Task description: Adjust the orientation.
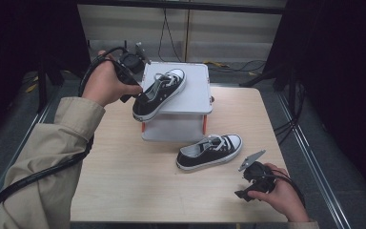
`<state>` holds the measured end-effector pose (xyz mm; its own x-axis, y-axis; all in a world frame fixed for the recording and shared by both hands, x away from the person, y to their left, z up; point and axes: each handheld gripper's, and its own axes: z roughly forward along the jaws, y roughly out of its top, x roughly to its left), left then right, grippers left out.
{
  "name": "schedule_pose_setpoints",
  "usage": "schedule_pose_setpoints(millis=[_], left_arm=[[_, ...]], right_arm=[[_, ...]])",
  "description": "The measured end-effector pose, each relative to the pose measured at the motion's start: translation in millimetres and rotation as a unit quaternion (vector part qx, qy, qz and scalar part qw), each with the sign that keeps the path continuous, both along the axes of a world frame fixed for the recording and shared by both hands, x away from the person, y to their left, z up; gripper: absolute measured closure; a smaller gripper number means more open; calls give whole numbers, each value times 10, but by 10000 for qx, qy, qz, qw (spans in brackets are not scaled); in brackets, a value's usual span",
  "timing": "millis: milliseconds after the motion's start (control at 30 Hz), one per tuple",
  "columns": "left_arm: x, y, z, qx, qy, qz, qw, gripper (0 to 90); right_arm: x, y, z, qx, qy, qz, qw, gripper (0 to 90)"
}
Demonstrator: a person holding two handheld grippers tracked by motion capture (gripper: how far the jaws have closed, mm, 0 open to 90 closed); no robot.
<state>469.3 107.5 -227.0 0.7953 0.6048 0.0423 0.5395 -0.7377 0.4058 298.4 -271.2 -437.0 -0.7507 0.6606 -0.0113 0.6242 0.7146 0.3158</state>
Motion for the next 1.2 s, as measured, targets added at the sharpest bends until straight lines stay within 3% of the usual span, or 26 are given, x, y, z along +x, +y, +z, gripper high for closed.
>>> schedule_pose_setpoints(millis=[67,167,300,367,433,600,667,733,833,1000,1067,1133,1167,1200], left_arm=[[-10,-13,-33,128,-36,-79,9999,370],[-10,-27,-126,148,-41,-47,9999,344],[17,-56,-285,64,88,-29,9999,290],[26,-83,-317,60,26,-92,9999,298],[20,-110,-295,55,-42,-143,9999,306],[-47,-185,-76,11,-303,-407,9987,332],[-80,-243,-23,51,-285,-534,9982,348],[-82,-295,-38,139,-291,-719,9969,370],[-27,-325,-147,337,-257,-740,9964,394],[40,-341,-311,527,-96,-833,9951,489],[83,-361,-388,718,101,-840,9938,576],[99,-373,-400,724,179,-870,9934,629],[109,-407,-410,714,393,-889,9927,703],[114,-429,-407,789,436,-899,9919,721]], right_arm=[[1,6,-6,-10,3,23,10000,269],[-1,13,-20,-17,35,30,10000,269],[-2,0,-21,-15,41,31,10000,269],[0,-8,-13,-13,14,0,10000,269],[2,-13,-6,-12,-6,31,10000,269],[1,-15,-7,-1,7,6,10000,269],[2,-13,-16,-9,30,16,10000,269],[3,-5,-24,-11,52,28,10000,269],[-1,6,-14,-1,40,40,10000,269],[0,-3,-2,17,4,26,10000,269],[8,-20,-13,21,35,4,10000,269],[12,-25,-26,7,51,-1,10000,269],[14,-24,-31,8,56,-11,10000,269],[16,-24,-32,3,50,2,10000,269]])
